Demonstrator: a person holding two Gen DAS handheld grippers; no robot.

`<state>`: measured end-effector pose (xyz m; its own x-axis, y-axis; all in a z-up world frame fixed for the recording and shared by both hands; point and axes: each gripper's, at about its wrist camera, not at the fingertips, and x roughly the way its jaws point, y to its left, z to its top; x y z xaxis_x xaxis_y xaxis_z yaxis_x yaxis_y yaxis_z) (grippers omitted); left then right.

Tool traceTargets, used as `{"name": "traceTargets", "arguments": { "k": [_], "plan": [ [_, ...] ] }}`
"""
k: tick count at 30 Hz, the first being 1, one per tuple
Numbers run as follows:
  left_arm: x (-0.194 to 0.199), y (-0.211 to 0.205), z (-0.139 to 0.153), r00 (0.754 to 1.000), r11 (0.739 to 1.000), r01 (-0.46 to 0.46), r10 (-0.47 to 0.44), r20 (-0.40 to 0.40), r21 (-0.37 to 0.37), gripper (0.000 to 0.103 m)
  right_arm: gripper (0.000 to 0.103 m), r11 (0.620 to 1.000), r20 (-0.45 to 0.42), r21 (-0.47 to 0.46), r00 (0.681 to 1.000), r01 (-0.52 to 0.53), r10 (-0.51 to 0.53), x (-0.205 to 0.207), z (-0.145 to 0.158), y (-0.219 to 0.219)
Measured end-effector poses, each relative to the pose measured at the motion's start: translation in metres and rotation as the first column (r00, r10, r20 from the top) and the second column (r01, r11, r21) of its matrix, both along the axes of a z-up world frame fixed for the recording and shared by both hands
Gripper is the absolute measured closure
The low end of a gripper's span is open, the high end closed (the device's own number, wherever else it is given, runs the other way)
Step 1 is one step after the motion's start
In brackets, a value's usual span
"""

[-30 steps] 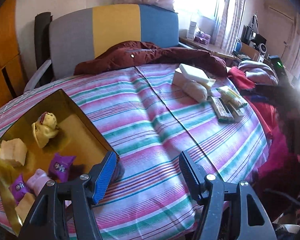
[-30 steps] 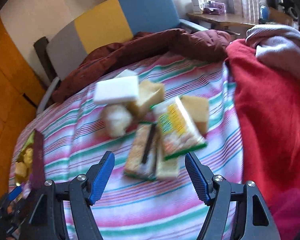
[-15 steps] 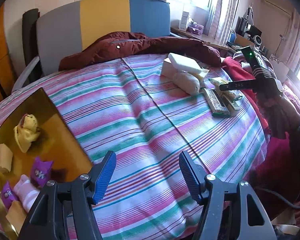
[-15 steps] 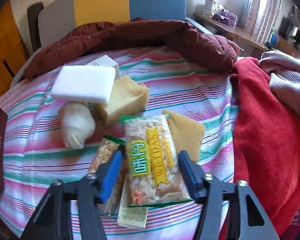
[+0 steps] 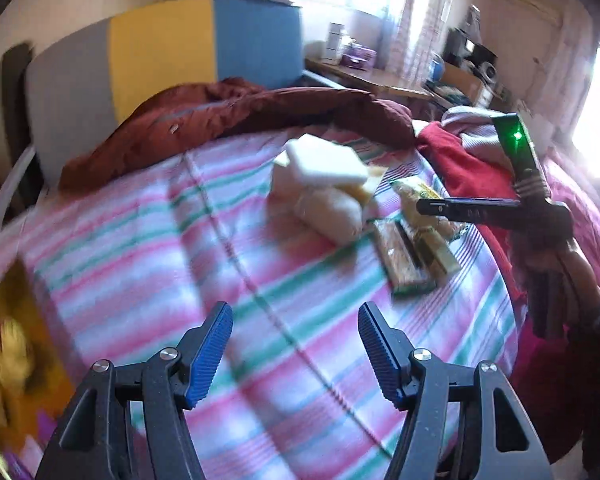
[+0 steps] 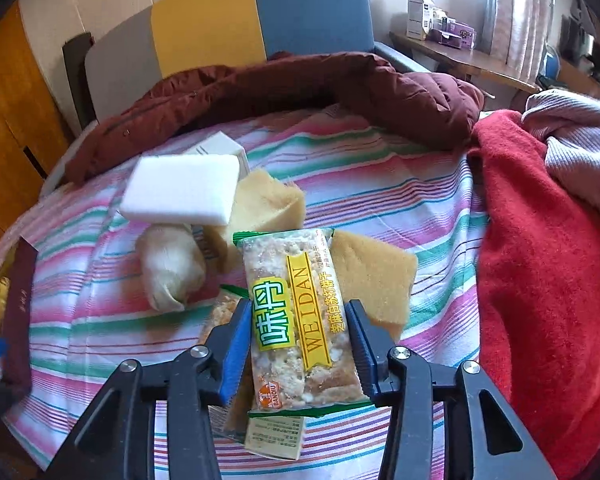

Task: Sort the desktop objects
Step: 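Grasp the WEIDAN snack bag with the right gripper and lift it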

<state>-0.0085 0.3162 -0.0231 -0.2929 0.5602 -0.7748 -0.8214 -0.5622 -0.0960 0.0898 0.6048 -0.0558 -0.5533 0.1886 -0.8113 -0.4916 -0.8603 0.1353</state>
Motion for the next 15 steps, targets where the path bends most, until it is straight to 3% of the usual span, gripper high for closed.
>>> {"name": "traceTargets", "arguments": {
  "k": [2,5,8,10,12,15],
  "plan": [
    [-0.008,0.022,0.008,0.998,0.999,0.053,-0.053,-0.036,-0.007,0.02,0.056,1.0,-0.019,-0.011,1.0,-0.001,0.001,0.002,0.002,0.001],
    [-0.014,0.052,0.019,0.981,0.989,0.14,-0.145,-0.125,-0.048,0.019,0.056,1.0,-0.045,-0.029,0.999,-0.012,0.011,0.003,0.006,0.001],
    [-0.016,0.087,0.024,0.932,0.96,0.252,-0.275,-0.237,-0.125,0.015,0.056,0.999,-0.069,-0.048,0.997,-0.019,0.015,0.005,0.009,0.001],
    [-0.019,0.104,0.022,0.901,0.937,0.307,-0.343,-0.265,-0.168,0.014,0.056,0.998,-0.078,-0.054,0.997,-0.02,0.016,0.006,0.01,0.001],
    [-0.026,0.124,0.016,0.869,0.907,0.357,-0.41,-0.276,-0.223,0.012,0.056,0.997,-0.09,-0.07,0.996,-0.029,0.022,0.007,0.012,0.001],
    [-0.042,0.148,0.006,0.848,0.875,0.398,-0.466,-0.253,-0.277,0.007,0.056,0.996,-0.103,-0.08,0.994,-0.036,0.027,0.008,0.014,0.001]
  ]
}}
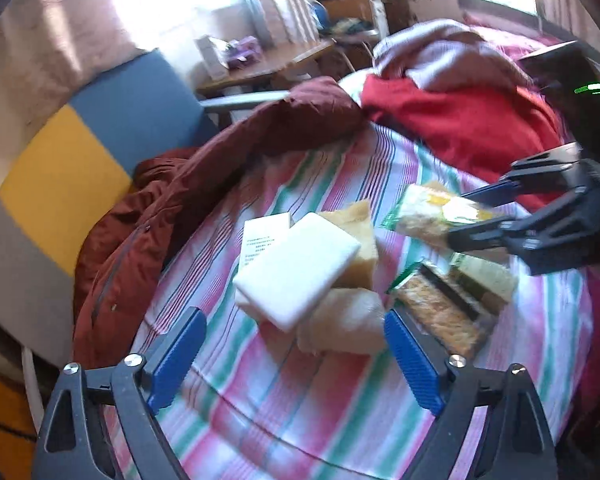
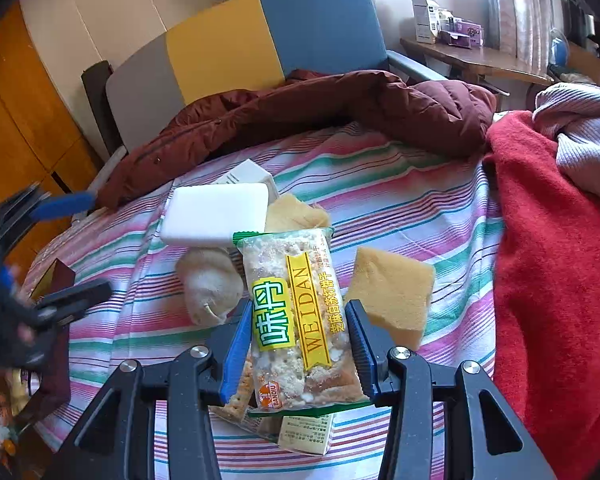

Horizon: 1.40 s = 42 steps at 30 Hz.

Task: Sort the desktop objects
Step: 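Grasp the WEIDAN snack bag with the right gripper and lift it, then grasp the white rectangular block with the left gripper and lift it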

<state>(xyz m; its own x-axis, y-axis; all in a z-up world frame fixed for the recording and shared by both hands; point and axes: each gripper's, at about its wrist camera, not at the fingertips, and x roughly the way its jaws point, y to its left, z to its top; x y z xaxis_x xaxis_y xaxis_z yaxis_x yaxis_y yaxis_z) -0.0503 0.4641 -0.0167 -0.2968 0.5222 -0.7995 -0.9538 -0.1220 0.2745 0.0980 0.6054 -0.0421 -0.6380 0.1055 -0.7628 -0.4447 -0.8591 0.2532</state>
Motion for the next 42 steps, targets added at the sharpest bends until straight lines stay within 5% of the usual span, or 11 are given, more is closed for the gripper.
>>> {"name": "traceTargets", "arguments": {
  "k": [16,17,19,26,31,35,42],
  "plan": [
    [-0.036,0.067,-0.049,0.979,0.962,0.205,-0.203,0.028,-0.183,0.004,0.056,0.999,0.019,-0.027,0.999,-0.027,0.027,-0.003,-0.003,-0.001],
    [-0.036,0.069,-0.052,0.978,0.961,0.207,-0.205,0.029,-0.182,0.006,0.056,0.999,0.022,-0.027,0.999,-0.027,0.028,-0.004,-0.004,-0.001],
    [-0.037,0.07,-0.054,0.98,0.964,0.198,-0.191,0.058,-0.177,0.032,0.056,0.999,0.027,-0.025,0.999,-0.029,0.03,-0.005,-0.005,-0.002],
    [-0.041,0.045,-0.042,0.988,0.999,0.03,-0.023,0.152,-0.043,0.034,0.056,0.999,0.041,-0.011,0.999,-0.034,0.034,-0.007,-0.008,-0.004],
    [-0.033,0.013,-0.03,0.969,0.993,-0.111,0.1,0.227,0.035,0.034,0.056,0.998,0.022,0.005,0.997,-0.068,0.068,-0.009,-0.005,-0.011],
    [-0.018,-0.017,-0.021,0.945,0.973,-0.222,0.197,0.262,0.068,0.033,0.056,0.994,0.012,0.016,0.994,-0.106,0.106,-0.012,-0.003,-0.02],
    [0.01,-0.08,-0.003,0.869,0.889,-0.441,0.388,0.306,0.126,0.033,0.056,0.983,-0.014,0.029,0.983,-0.182,0.182,-0.015,0.002,-0.039]
  ]
}}
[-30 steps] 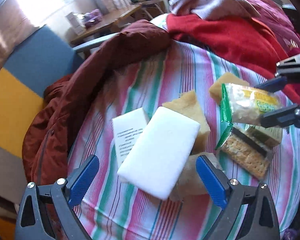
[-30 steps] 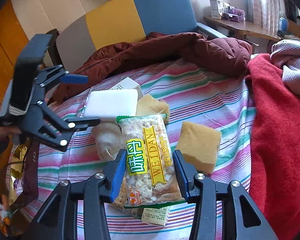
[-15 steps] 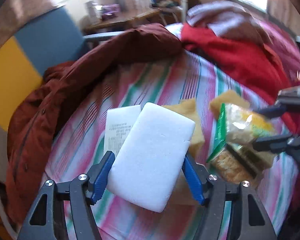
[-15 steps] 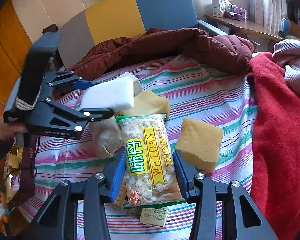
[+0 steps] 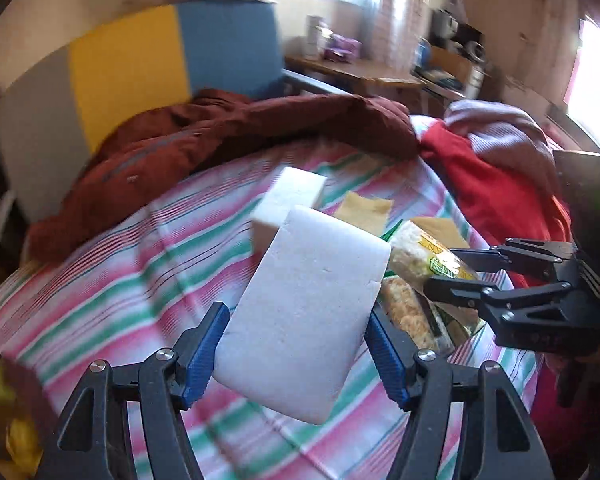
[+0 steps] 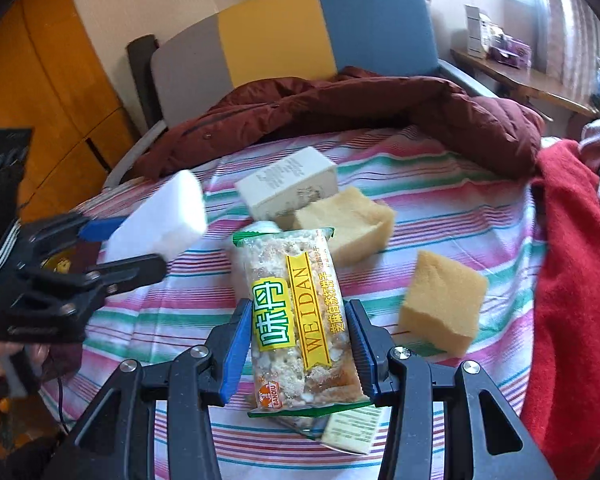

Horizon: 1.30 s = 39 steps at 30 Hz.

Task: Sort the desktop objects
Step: 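Grasp the white rectangular block with the left gripper and lift it, then carry the white block and WEIDAN bag into the gold tray and release both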

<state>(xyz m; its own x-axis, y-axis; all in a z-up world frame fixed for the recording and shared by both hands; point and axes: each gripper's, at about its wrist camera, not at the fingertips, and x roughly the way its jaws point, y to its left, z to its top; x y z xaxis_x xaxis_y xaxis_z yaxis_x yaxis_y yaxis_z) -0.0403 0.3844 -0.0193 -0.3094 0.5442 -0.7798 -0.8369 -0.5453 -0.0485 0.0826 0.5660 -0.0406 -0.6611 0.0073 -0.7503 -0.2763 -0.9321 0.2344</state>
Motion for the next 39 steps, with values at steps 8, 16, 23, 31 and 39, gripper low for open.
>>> {"name": "traceTargets", "arguments": {
  "k": [8,16,23,31,39],
  "plan": [
    [0.016,-0.069,0.022,0.986,0.985,-0.164,0.166,-0.031,0.059,0.033,0.056,0.996,-0.036,-0.014,0.995,-0.091,0.09,-0.003,0.004,-0.024],
    [0.019,-0.132,0.027,0.961,0.959,-0.274,0.276,-0.025,0.08,0.033,0.056,0.988,-0.033,-0.037,0.988,-0.152,0.151,-0.013,0.015,-0.057],
    [0.016,-0.181,0.02,0.934,0.93,-0.357,0.358,-0.002,0.087,0.033,0.056,0.969,-0.044,-0.019,0.969,-0.245,0.244,-0.026,0.036,-0.108],
    [0.01,-0.244,0.008,0.884,0.879,-0.467,0.466,0.038,0.094,0.033,0.056,0.928,-0.057,-0.044,0.928,-0.371,0.368,-0.048,0.048,-0.182],
    [-0.003,-0.32,0.003,0.793,0.785,-0.609,0.606,0.062,0.11,0.033,0.056,0.87,-0.057,-0.09,0.875,-0.484,0.481,-0.073,0.046,-0.257]
  ]
}}
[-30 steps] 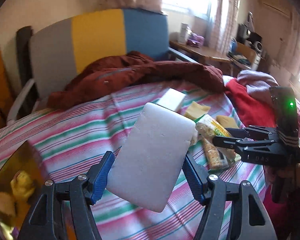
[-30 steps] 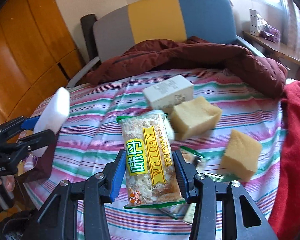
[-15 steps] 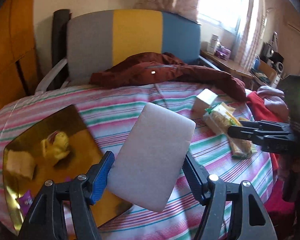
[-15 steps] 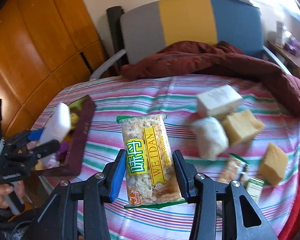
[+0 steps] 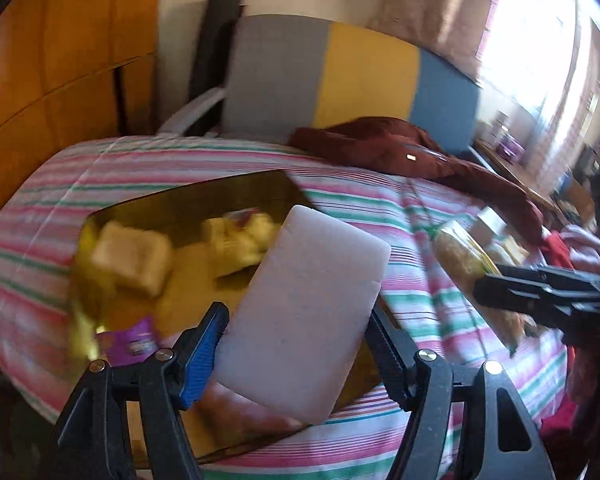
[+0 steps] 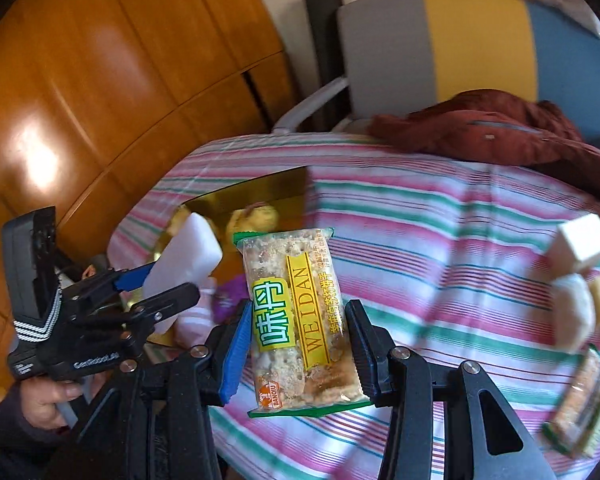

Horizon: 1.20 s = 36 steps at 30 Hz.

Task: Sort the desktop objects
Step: 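Carry the white block and WEIDAN bag into the gold tray and release both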

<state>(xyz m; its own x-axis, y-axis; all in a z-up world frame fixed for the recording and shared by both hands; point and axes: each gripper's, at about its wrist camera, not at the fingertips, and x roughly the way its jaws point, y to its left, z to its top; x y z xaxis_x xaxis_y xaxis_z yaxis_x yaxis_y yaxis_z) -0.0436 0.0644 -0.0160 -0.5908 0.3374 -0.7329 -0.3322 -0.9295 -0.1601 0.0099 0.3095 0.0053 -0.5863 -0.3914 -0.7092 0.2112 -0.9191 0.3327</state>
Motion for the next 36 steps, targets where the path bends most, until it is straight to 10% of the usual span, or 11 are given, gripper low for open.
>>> {"name": "traceTargets", "arguments": {
  "k": [15,36],
  "plan": [
    [-0.029,-0.097,-0.02,0.971,0.971,-0.237,0.237,0.025,-0.02,0.033,0.056,0.988,0.071,-0.102,0.99,-0.112,0.119,-0.047,-0.018,-0.089],
    [-0.043,-0.114,-0.028,0.95,0.951,-0.309,0.31,0.046,-0.024,0.021,0.046,0.978,0.096,-0.191,0.99,-0.088,0.108,-0.086,-0.026,-0.136]
  ]
}}
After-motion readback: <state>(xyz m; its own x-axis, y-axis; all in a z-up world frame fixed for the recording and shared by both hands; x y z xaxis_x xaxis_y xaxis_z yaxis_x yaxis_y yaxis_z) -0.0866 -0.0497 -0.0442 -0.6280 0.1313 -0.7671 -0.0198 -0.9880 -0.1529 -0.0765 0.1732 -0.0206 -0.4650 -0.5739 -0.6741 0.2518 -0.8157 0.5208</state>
